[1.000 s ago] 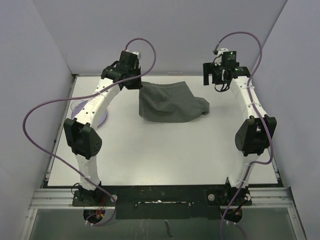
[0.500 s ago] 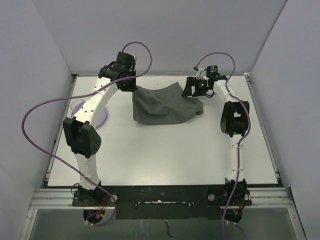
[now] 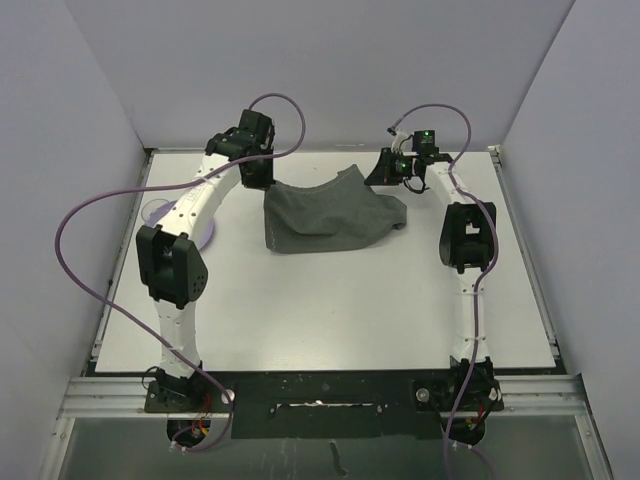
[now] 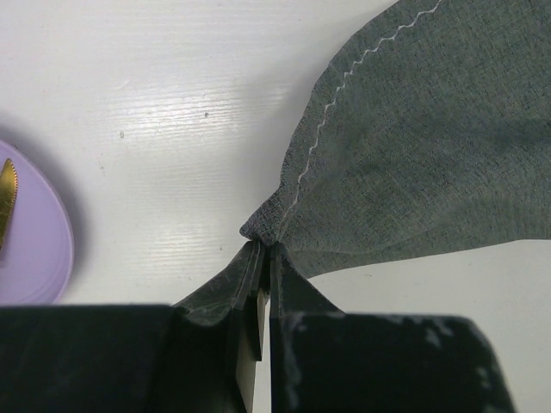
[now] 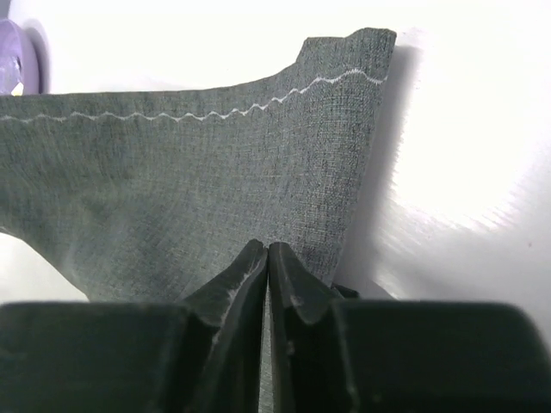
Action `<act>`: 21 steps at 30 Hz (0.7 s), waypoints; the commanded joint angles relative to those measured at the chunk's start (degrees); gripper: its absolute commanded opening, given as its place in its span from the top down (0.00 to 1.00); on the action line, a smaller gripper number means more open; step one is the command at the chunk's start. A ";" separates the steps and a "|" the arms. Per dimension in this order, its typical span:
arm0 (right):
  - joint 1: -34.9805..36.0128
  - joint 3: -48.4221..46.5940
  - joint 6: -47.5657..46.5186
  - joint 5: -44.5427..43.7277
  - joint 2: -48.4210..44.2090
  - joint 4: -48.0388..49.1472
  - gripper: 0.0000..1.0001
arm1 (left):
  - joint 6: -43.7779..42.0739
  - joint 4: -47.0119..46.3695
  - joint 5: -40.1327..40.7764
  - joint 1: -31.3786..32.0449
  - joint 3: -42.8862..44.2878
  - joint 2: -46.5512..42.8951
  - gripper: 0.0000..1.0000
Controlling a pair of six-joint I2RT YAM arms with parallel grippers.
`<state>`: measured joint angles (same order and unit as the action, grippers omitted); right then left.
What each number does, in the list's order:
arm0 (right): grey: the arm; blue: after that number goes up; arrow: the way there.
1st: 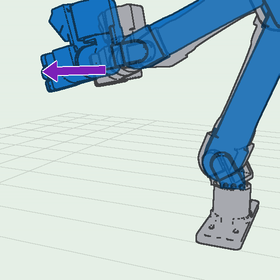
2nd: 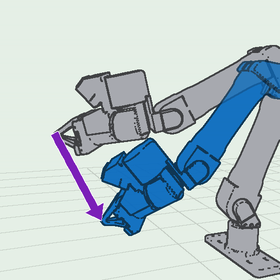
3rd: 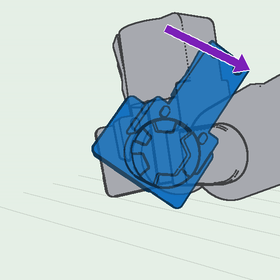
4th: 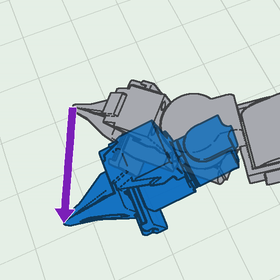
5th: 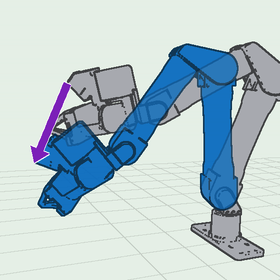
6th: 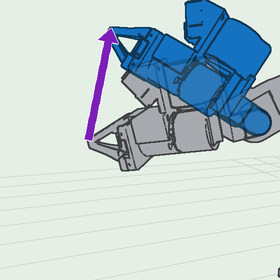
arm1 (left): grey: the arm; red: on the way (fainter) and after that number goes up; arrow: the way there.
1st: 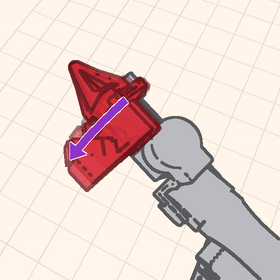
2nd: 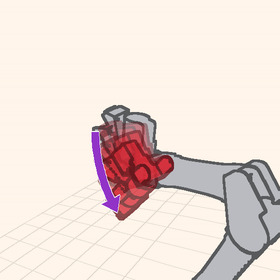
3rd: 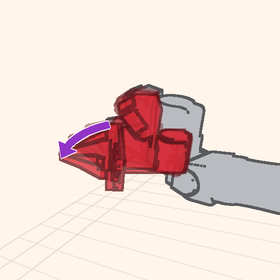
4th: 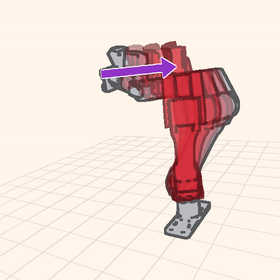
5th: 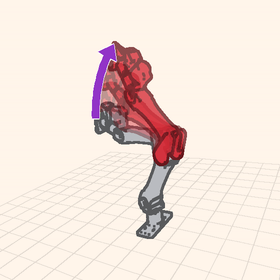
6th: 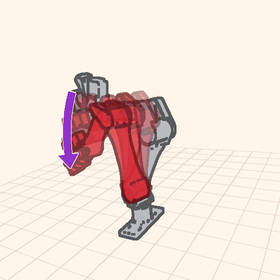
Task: Set the dinner table for one person
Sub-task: Flatten out the napkin at the center of the board.
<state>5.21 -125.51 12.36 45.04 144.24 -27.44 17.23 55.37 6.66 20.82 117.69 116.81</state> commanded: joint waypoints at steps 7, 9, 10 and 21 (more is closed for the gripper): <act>0.12 -2.73 0.41 -0.20 -0.32 0.30 0.31 | -1.13 0.14 0.89 -0.49 1.23 -0.09 1.00; 0.17 -3.12 0.61 -0.30 -0.20 0.41 0.28 | -1.15 0.13 0.90 -0.49 1.29 -0.20 1.00; 0.15 -3.56 0.79 -0.31 0.12 0.38 0.27 | -1.17 0.09 0.83 -0.57 1.20 -0.26 1.00; 0.84 -4.29 1.52 0.16 4.36 1.21 0.29 | -1.24 0.05 0.51 -0.87 1.39 0.20 1.00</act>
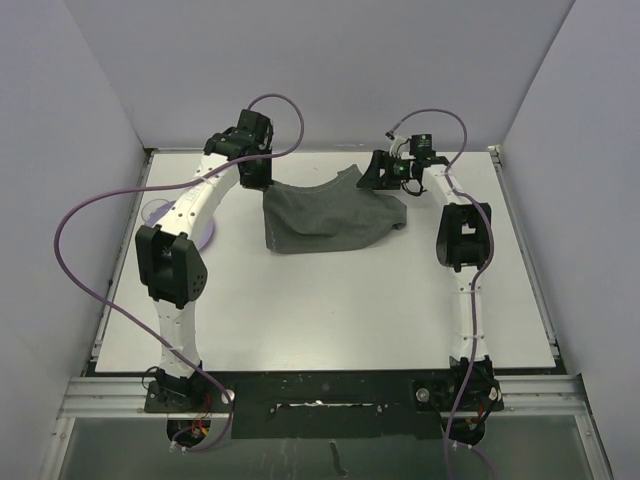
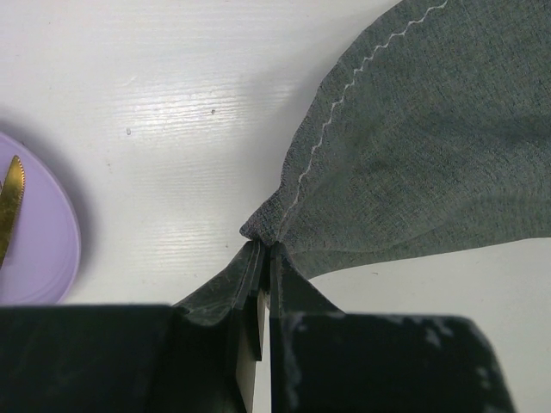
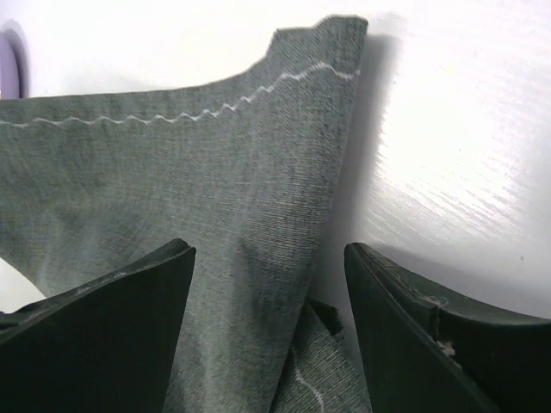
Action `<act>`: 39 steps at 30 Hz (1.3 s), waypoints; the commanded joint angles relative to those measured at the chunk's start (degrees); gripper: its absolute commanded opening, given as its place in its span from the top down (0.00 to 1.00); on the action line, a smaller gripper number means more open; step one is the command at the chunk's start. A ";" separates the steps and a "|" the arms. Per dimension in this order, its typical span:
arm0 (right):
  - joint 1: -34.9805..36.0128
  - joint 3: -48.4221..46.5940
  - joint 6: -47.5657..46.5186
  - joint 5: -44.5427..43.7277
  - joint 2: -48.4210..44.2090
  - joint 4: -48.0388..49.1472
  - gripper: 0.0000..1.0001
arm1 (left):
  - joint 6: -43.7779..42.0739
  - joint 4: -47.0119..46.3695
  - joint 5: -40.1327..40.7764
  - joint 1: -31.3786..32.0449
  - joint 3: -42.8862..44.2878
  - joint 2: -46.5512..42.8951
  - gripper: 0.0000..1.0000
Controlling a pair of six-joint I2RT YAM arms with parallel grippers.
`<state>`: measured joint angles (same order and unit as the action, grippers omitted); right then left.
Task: Set the dinner table for one person
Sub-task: Flatten out the napkin at the center of the board.
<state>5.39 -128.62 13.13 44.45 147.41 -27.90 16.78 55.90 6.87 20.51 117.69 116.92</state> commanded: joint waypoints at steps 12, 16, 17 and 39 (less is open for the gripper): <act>1.27 -1.77 -2.13 -4.29 -0.82 -3.79 1.00 | -0.60 -0.25 -1.15 -0.98 2.05 0.65 1.00; 2.22 -0.64 -6.18 -12.54 -8.42 -8.14 1.00 | -0.69 0.79 -1.00 -1.07 2.75 -0.38 1.00; 2.46 -0.25 -6.93 -14.87 -10.82 -8.93 1.00 | -0.69 0.95 -0.99 -1.01 2.66 -1.14 1.00; 23.50 8.71 -11.52 -54.69 -64.21 -32.23 1.00 | 0.70 10.59 -0.75 1.57 14.89 -29.32 1.00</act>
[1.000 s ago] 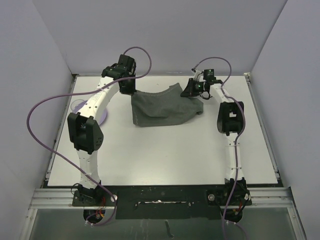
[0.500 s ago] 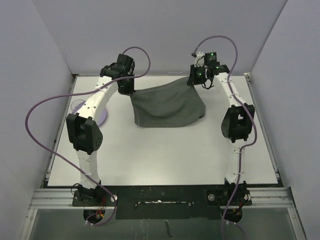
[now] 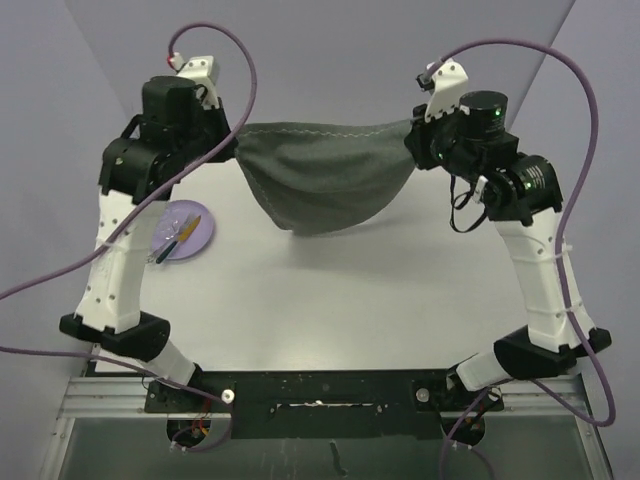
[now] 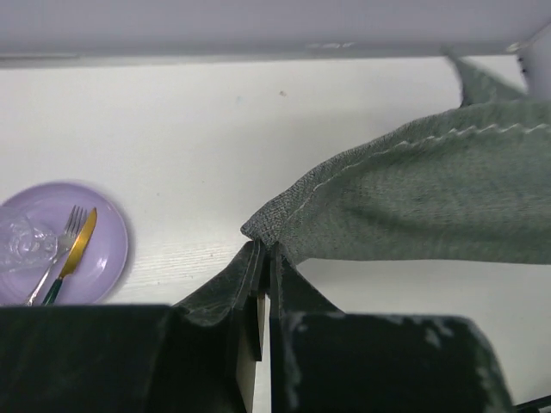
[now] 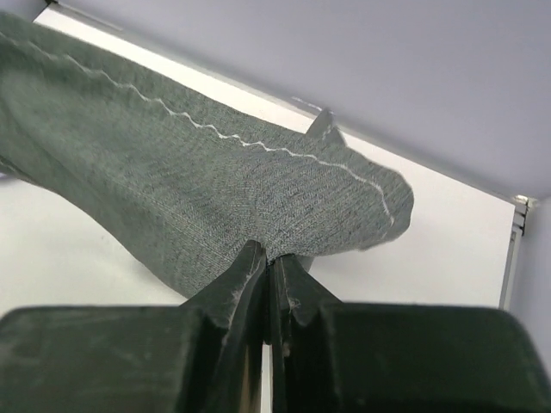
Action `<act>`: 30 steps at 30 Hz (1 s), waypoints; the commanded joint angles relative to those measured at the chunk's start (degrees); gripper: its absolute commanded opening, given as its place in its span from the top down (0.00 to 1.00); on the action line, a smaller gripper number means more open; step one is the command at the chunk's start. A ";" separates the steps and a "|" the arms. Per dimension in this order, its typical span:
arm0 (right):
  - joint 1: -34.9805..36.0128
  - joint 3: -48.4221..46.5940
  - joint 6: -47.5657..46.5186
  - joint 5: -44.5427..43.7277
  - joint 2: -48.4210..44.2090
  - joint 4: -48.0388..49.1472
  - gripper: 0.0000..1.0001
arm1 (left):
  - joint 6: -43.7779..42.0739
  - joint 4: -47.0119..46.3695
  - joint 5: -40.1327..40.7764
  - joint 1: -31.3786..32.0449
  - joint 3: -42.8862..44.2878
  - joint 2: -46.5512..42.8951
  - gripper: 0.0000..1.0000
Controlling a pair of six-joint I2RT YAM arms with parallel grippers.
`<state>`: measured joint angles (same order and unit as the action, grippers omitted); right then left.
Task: Set the dinner table for one person
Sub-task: Flatten out the napkin at the center of the board.
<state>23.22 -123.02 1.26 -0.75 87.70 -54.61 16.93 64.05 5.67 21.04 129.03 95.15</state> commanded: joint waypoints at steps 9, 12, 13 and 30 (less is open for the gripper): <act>17.91 5.56 2.25 -24.44 -7.49 -13.49 1.00 | 2.48 -0.01 -1.76 2.59 -8.28 -15.41 1.00; 18.04 8.10 2.03 -27.26 -6.18 -12.86 1.00 | 2.90 -1.87 -2.24 2.93 -12.65 -14.89 1.00; 17.74 9.10 1.98 -27.76 -5.73 -12.41 1.00 | 2.86 -2.31 -2.17 3.07 -13.65 -14.24 1.00; -0.78 26.18 1.30 -6.01 17.47 3.68 0.20 | -1.73 -9.65 4.56 3.75 -11.77 15.53 1.00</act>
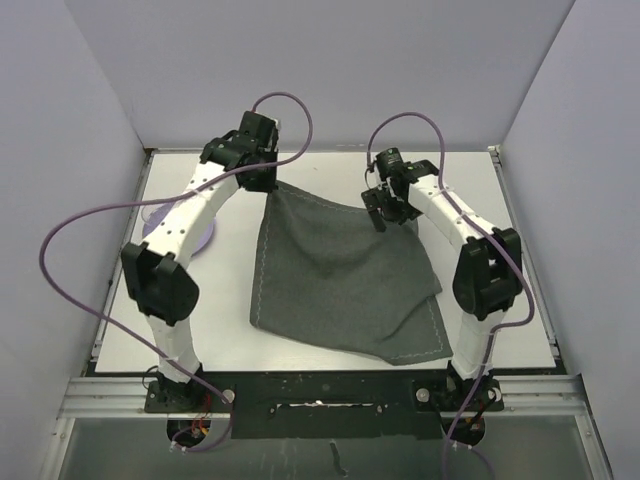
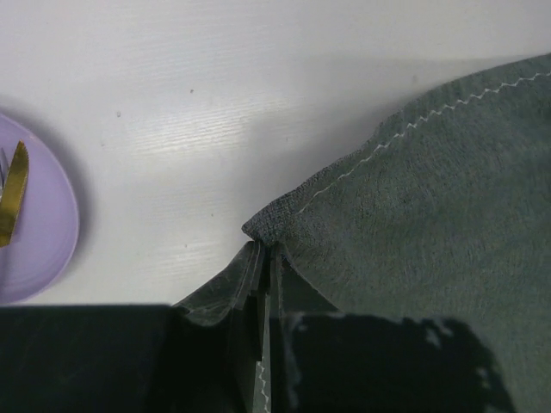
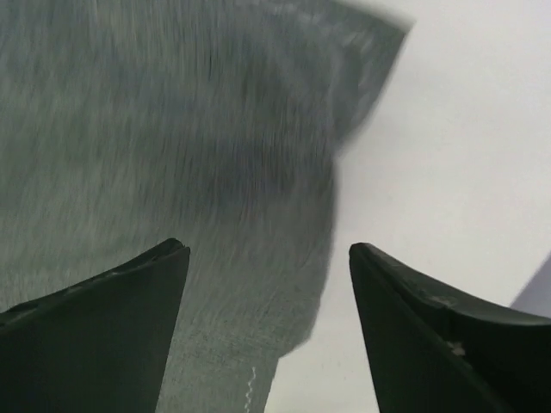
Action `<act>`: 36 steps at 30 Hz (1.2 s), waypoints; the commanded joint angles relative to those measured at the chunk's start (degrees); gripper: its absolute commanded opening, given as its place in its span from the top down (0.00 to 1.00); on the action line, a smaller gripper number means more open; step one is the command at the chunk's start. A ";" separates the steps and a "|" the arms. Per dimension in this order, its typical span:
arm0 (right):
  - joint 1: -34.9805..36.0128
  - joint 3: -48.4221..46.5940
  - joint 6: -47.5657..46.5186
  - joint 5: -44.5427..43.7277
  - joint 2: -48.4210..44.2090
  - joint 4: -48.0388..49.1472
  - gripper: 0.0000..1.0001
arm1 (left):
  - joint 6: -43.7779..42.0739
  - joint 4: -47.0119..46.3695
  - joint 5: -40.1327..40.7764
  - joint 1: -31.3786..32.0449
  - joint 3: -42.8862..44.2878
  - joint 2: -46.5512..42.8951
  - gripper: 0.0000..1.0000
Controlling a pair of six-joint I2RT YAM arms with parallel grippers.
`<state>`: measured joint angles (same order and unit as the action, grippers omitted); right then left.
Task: Set the dinner table for one person
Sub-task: Flatten out the napkin at the center of the board.
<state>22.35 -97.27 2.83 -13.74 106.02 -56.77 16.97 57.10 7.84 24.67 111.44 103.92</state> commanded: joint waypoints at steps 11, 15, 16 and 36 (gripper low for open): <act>-10.95 4.13 2.50 11.85 -5.89 14.69 0.02 | -2.35 -1.52 2.07 -0.14 10.11 13.67 1.00; -14.81 0.14 2.64 16.83 0.25 13.83 0.04 | -2.38 -2.41 1.19 -0.14 9.96 15.01 1.00; -14.90 -0.71 2.49 17.67 2.10 13.65 0.05 | -2.50 -2.65 1.14 -0.10 10.05 15.45 1.00; -15.08 -2.48 2.16 23.60 14.82 22.20 0.73 | -6.04 5.65 2.67 -0.95 38.45 39.80 1.00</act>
<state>8.54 -95.96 4.58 10.09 118.13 -37.52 12.19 62.02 9.67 24.60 148.33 143.44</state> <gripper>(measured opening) 0.305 0.020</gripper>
